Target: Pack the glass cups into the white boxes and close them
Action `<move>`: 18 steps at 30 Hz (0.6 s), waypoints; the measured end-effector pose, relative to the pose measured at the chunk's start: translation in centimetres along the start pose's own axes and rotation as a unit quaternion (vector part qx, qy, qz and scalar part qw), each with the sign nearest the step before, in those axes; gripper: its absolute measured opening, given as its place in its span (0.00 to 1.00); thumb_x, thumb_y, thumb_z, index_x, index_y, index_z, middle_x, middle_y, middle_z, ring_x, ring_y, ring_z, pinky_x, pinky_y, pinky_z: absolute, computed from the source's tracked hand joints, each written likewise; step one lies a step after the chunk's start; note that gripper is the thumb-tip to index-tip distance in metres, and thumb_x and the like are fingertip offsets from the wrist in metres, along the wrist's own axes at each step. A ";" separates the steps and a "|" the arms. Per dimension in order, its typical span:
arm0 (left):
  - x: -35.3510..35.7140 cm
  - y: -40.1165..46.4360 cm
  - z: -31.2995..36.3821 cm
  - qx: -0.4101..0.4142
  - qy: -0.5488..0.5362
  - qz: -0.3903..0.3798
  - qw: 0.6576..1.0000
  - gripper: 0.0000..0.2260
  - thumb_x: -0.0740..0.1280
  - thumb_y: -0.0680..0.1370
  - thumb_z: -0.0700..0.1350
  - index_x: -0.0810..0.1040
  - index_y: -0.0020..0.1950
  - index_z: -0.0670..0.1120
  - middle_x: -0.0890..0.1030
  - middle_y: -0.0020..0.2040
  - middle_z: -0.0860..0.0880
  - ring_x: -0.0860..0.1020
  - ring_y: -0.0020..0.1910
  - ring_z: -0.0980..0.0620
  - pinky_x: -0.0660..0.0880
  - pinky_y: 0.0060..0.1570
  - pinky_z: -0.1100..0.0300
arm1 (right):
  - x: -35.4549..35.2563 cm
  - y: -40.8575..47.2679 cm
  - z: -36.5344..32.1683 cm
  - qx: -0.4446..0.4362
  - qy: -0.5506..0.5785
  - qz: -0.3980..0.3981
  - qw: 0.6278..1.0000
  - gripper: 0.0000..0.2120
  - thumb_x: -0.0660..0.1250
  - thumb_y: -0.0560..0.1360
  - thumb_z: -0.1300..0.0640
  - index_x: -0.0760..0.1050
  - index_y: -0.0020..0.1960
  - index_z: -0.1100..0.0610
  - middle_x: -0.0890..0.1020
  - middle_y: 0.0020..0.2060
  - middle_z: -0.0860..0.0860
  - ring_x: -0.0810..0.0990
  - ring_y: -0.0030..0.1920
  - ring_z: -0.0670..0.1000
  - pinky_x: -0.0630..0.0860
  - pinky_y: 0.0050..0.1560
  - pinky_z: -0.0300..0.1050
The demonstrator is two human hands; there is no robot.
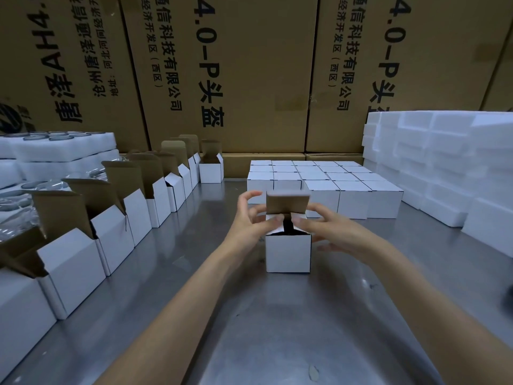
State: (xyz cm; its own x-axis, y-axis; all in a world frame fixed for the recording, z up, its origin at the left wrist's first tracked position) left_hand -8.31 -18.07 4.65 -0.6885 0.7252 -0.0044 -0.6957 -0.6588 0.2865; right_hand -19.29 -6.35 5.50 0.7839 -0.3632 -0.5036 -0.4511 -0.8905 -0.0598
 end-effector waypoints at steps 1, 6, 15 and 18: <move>0.0 0.0 0.1 0.002 0.002 0.001 1.000 0.24 0.73 0.74 0.43 0.65 0.63 0.58 0.79 0.59 0.49 0.78 0.59 0.50 0.75 0.57 0.51 | 0.1 0.0 0.0 -0.003 -0.003 -0.002 1.000 0.26 0.66 0.73 0.39 0.65 0.69 0.43 0.77 0.61 0.50 0.79 0.53 0.47 0.74 0.44 0.37; 0.4 -0.1 0.4 0.006 0.020 -0.029 0.999 0.09 0.67 0.77 0.37 0.82 0.50 0.50 0.83 0.51 0.50 0.80 0.53 0.51 0.75 0.49 0.65 | -0.3 -0.1 -0.4 -0.015 -0.020 -0.011 1.000 0.14 0.64 0.77 0.43 0.72 0.61 0.42 0.79 0.56 0.48 0.79 0.49 0.44 0.74 0.43 0.39; 0.9 -1.1 -0.3 -0.085 -0.059 -0.104 0.989 0.20 0.59 0.64 0.48 0.84 0.50 0.46 0.82 0.57 0.46 0.75 0.56 0.47 0.68 0.54 0.54 | 0.1 0.7 -0.9 -0.035 -0.009 0.002 0.999 0.11 0.62 0.78 0.54 0.77 0.55 0.41 0.77 0.54 0.41 0.74 0.54 0.41 0.73 0.49 0.44; 1.7 -1.9 -0.2 -0.110 -0.104 -0.155 0.976 0.19 0.65 0.68 0.53 0.81 0.54 0.44 0.78 0.54 0.43 0.72 0.51 0.46 0.67 0.47 0.57 | 0.0 0.4 -0.7 -0.023 0.003 -0.016 1.000 0.12 0.61 0.79 0.53 0.77 0.57 0.40 0.78 0.56 0.39 0.74 0.57 0.39 0.71 0.51 0.46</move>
State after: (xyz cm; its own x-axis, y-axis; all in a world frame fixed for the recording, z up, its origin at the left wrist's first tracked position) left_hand -8.16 -15.59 3.94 -0.3973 0.9064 0.1433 -0.9070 -0.4116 0.0891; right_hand -19.19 -6.94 6.04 0.8001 -0.3359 -0.4970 -0.4058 -0.9133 -0.0360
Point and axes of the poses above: each hand's wrist, its own y-axis towards the middle knuckle, its own x-axis out of the palm, z = x × y, the point moved 9 cm from there along y, towards the middle knuckle
